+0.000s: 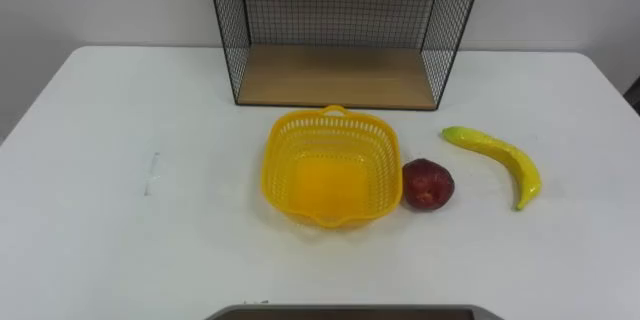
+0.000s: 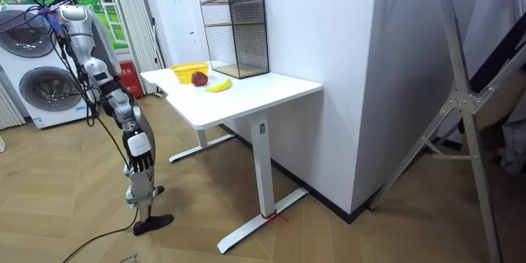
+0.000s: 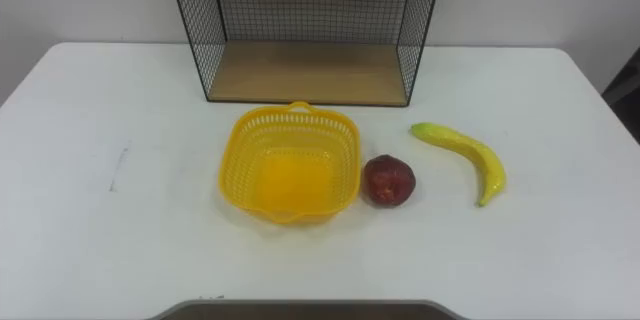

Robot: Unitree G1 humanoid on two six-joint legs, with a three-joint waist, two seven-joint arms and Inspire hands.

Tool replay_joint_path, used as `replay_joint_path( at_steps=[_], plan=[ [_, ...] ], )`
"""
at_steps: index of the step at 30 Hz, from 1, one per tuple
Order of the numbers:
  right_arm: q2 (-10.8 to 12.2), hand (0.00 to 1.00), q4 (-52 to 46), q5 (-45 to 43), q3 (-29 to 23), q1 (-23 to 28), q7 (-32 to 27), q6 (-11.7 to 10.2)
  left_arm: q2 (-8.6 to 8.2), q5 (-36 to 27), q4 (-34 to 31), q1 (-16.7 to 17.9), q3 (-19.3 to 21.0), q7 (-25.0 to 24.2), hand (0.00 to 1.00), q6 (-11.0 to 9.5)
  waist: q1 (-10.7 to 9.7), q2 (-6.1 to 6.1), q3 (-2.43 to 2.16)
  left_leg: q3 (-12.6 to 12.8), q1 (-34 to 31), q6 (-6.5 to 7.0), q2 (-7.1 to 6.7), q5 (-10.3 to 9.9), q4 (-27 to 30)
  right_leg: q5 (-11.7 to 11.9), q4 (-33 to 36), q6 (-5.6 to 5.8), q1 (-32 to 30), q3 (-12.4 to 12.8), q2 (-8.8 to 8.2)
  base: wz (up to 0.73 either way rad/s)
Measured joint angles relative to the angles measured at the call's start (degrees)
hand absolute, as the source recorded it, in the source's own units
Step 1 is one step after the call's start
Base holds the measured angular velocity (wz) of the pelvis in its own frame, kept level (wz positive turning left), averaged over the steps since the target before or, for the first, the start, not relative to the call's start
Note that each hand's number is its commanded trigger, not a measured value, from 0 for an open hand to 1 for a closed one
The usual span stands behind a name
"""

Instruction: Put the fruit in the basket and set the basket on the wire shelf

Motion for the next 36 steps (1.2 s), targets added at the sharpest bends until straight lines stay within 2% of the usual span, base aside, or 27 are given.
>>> replay_joint_path(
  at_steps=[12,21,29,33,36],
  plan=[
    [0.00,0.00,0.74,-0.25,0.00,0.02,-0.23,-0.01,0.03,-0.11,0.12,-0.03,0.11,0.11,0.00,0.02,0.15,0.00,0.00,0.12,0.43,0.00,-0.02,0.00,-0.14,0.01,0.04,-0.01,0.14,0.15,0.00,0.00],
    [0.00,0.00,3.43,1.09,-0.10,0.16,-3.41,0.00,-0.04,-0.15,0.20,0.81,-0.23,0.14,0.00,0.11,0.12,-0.05,0.01,0.42,1.91,0.00,-0.02,0.00,-0.82,-0.21,0.20,0.02,1.26,0.53,0.01,-0.01],
    [0.20,0.00,3.67,12.80,-1.13,0.11,-9.13,-0.61,-0.24,-0.07,0.13,1.06,-0.30,1.61,0.00,-0.11,-0.01,-0.03,0.01,0.23,1.86,0.00,-0.05,0.00,-1.04,-0.23,0.06,0.05,1.21,0.37,0.01,0.00],
    [0.52,0.00,4.31,18.56,-5.33,0.24,-12.24,-0.61,-0.48,-0.06,0.09,1.01,1.61,1.83,0.00,-0.13,-0.22,-0.03,0.00,0.24,1.85,0.00,-0.11,0.00,-1.04,-0.27,0.02,0.08,1.22,0.42,-0.02,0.00],
    [0.50,0.00,6.02,27.97,-9.77,0.67,-15.30,-0.42,-0.69,-0.06,0.10,1.62,3.53,2.52,0.00,-0.47,-0.61,-0.08,0.02,0.26,1.83,0.00,-0.13,0.00,-1.03,-0.39,0.05,0.08,1.23,0.44,-0.04,0.00]
  ],
)
